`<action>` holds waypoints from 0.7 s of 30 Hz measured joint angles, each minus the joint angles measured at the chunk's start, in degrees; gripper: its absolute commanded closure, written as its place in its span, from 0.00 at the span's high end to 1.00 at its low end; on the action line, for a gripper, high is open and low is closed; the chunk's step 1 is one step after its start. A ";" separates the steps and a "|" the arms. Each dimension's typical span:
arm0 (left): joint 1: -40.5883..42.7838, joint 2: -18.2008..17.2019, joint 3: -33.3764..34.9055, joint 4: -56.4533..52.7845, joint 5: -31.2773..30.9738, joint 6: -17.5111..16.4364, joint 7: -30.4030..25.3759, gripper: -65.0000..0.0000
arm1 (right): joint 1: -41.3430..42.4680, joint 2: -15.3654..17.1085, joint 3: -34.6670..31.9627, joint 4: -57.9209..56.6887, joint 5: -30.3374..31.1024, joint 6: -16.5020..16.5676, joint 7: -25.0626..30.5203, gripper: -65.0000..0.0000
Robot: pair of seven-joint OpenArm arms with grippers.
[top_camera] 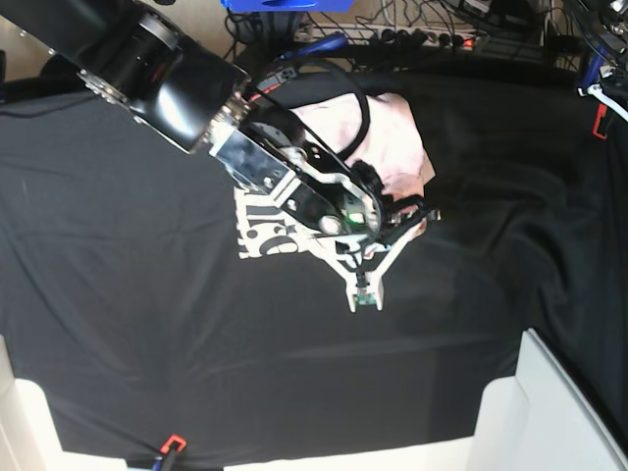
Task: Fold the T-shirt properly
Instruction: 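Press and smooth the folded shirt with the right gripper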
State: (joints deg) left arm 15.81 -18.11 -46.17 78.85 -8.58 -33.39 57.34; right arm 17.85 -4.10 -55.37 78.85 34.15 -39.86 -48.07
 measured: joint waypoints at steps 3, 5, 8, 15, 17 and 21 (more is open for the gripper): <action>1.62 -0.04 6.14 5.01 0.42 0.17 -0.24 0.00 | -0.79 2.69 0.00 5.14 0.04 -0.35 -4.74 0.00; 2.40 1.07 10.27 8.85 -0.59 0.00 -0.68 0.00 | -1.84 3.67 0.37 8.66 -0.55 -0.61 -6.25 0.00; 2.67 3.82 13.35 14.25 -0.59 -0.42 -0.42 0.00 | -4.20 3.28 0.37 9.88 -0.13 -0.28 -9.22 0.00; 0.48 4.92 14.49 17.18 -0.04 -0.04 -0.15 0.00 | -4.42 2.89 2.32 -2.29 -1.07 -0.52 -4.57 0.00; 0.92 4.81 14.47 17.14 0.24 -0.04 0.02 0.00 | -2.71 1.75 2.38 -5.86 -0.98 -0.46 -3.58 0.00; 0.96 4.81 14.69 17.75 0.66 -0.04 0.13 0.00 | -1.14 -0.76 2.21 -9.35 0.11 -0.07 -2.05 0.00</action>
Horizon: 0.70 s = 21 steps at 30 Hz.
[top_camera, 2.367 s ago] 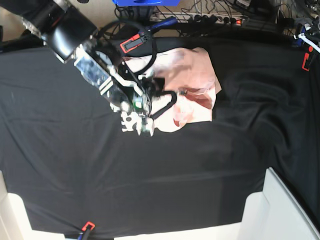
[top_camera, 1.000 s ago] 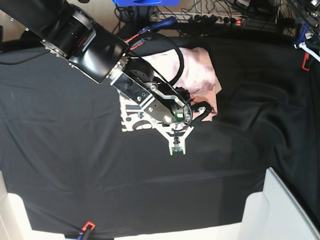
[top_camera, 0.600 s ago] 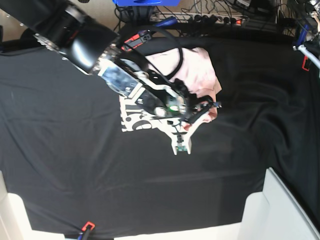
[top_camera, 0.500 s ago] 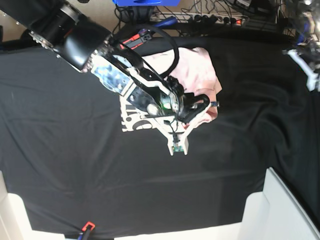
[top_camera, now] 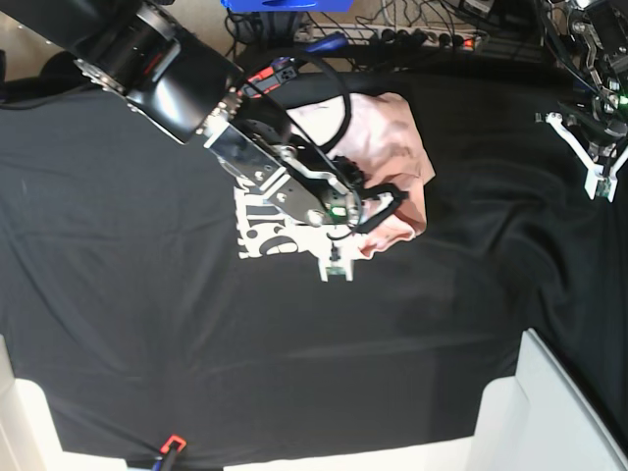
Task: Fold the T-shirt properly
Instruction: 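Press and smooth the folded shirt with the right gripper, then pat the folded shirt's edges with both grippers to square it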
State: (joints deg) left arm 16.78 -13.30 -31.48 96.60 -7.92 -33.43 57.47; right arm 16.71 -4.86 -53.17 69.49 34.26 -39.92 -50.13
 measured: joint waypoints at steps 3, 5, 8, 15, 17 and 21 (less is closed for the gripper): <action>-0.20 0.48 0.17 2.23 -0.70 0.00 -0.11 0.00 | 0.42 -0.37 0.07 -0.31 -0.15 -0.07 0.79 0.00; -0.22 0.76 1.70 3.63 -0.61 0.04 -0.11 0.00 | 0.46 -0.57 0.07 -0.31 -0.70 -0.24 0.76 0.00; -0.15 0.81 7.39 4.07 -0.52 0.07 -0.11 0.00 | 0.98 -0.87 0.04 -0.24 -0.07 -0.20 0.20 0.00; -1.55 1.40 24.61 7.50 -0.57 0.00 -0.22 0.00 | 0.55 5.79 6.36 2.49 -0.07 -0.04 -1.09 0.00; -1.64 1.42 27.50 10.69 -0.98 -0.33 -0.59 0.00 | -0.94 9.40 9.81 6.29 -0.85 -0.48 -0.59 0.00; -1.27 1.14 30.80 13.33 -0.31 -0.17 -0.09 0.00 | -5.73 13.16 20.20 13.22 -0.48 -0.17 -0.92 0.00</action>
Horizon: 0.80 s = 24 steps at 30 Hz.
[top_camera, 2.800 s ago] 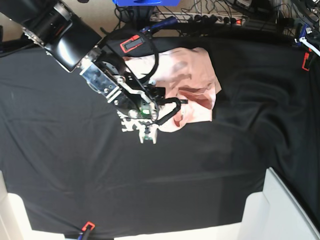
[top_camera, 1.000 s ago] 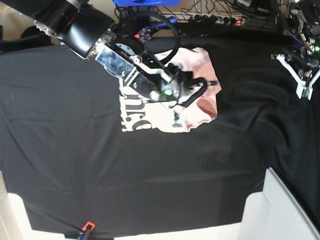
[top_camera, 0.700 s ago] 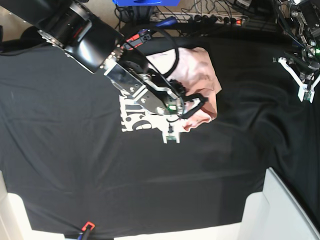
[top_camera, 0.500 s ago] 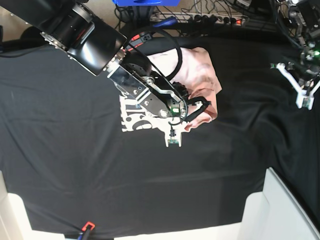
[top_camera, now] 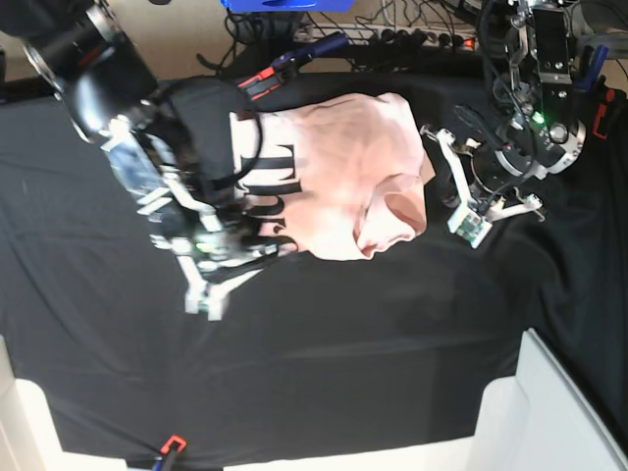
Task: Fold the T-shirt properly
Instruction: 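Pat the folded shirt's edges with both grippers to square it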
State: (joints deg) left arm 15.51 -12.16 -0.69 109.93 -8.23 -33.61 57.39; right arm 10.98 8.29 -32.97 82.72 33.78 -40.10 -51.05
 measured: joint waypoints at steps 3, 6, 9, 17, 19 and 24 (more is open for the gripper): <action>0.61 -0.22 3.04 0.55 0.50 0.24 0.17 0.00 | -2.97 3.69 6.10 2.73 0.37 0.37 -0.02 0.00; 0.37 -0.20 8.92 0.52 0.31 0.20 0.11 0.00 | -5.25 7.13 10.03 3.17 -0.92 -0.39 0.59 0.00; -0.63 0.09 15.15 0.42 0.22 0.20 -0.02 0.00 | -6.27 6.97 10.43 3.67 -0.31 -0.22 0.02 0.00; -8.94 3.87 16.63 -13.27 0.44 0.55 -0.04 0.00 | -8.59 6.88 10.51 6.47 -0.15 -0.24 0.11 0.00; -10.64 3.85 16.57 -17.07 0.48 0.55 0.11 0.00 | -9.38 6.82 10.40 8.63 0.28 -0.04 -0.11 0.00; -12.98 4.07 12.92 -19.52 -0.48 0.22 -0.44 0.00 | -9.44 6.88 10.36 11.15 0.37 0.11 -0.28 0.00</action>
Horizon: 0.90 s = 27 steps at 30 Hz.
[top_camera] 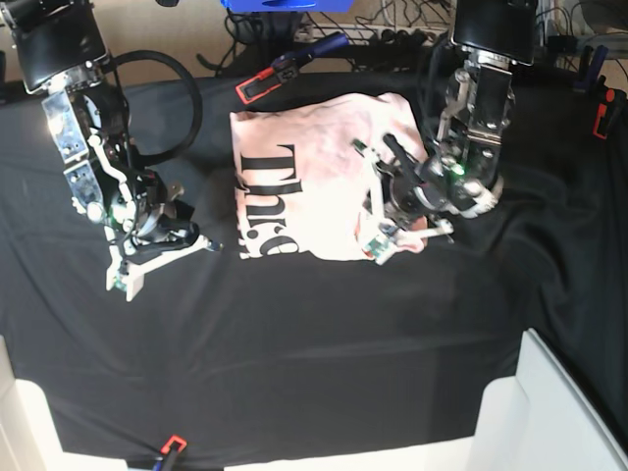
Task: Fold the T-shirt properly
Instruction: 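Pat the folded shirt's edges with both grippers to square it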
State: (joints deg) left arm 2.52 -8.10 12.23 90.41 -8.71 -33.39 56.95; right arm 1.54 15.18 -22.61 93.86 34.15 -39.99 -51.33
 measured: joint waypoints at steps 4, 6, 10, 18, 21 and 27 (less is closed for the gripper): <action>0.28 -0.70 -7.63 -1.07 1.18 0.22 0.39 0.00 | -0.20 0.00 0.00 0.00 0.00 -0.15 -0.04 0.00; 0.00 -2.03 -9.11 -2.23 1.16 0.37 0.33 0.00 | -0.11 -0.02 0.00 0.11 0.02 -0.09 -0.17 0.00; -0.33 -3.48 -9.62 -5.66 1.07 0.37 -2.01 0.00 | -0.13 -0.02 -0.02 0.15 0.00 -0.11 -0.17 0.00; 3.58 -4.15 -9.64 7.74 0.59 0.20 -3.76 0.00 | -0.09 -0.17 -6.54 0.28 0.22 -0.13 -0.39 0.00; 7.21 -4.11 -9.27 14.47 0.33 0.17 -3.85 0.00 | 0.09 -0.31 -8.74 0.37 0.15 0.00 -0.31 0.00; 10.08 -4.31 -4.79 10.82 0.79 0.37 -3.23 0.00 | -0.31 -0.35 -12.52 0.39 0.24 0.00 -0.46 0.00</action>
State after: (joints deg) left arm 12.60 -12.40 7.44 101.23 -7.92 -33.01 53.71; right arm 1.23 14.83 -35.14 94.26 34.39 -39.99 -51.79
